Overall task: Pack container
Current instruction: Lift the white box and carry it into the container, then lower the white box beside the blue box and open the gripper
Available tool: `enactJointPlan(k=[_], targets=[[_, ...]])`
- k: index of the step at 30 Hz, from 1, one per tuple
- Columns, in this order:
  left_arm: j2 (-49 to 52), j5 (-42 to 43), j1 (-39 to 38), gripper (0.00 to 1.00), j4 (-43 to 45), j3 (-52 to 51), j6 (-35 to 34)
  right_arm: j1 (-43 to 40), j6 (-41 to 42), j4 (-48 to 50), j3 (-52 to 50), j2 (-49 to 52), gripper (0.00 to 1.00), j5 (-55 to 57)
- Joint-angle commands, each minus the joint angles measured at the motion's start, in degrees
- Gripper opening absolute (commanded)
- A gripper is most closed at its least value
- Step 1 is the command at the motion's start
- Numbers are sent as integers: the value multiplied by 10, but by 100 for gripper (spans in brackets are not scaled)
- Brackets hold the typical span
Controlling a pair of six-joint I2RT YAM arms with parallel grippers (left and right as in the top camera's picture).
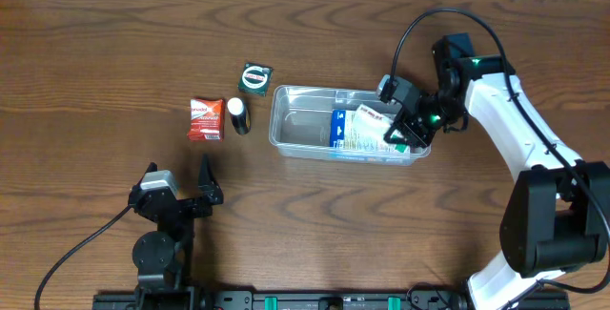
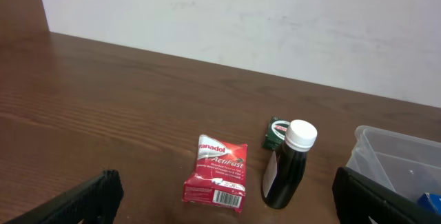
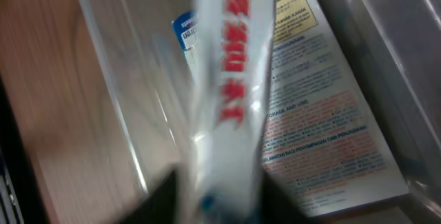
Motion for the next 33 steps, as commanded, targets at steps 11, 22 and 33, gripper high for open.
enactJointPlan(k=[11,22,33], targets=[[-3,-5,3,98,-20,-13,8,1,15,4,1,3,71,-10],[-3,-5,3,98,-20,-13,8,2,188,-10,9,2,36,-9],[-3,-5,3,98,-20,-13,8,30,266,-14,25,2,18,-12]])
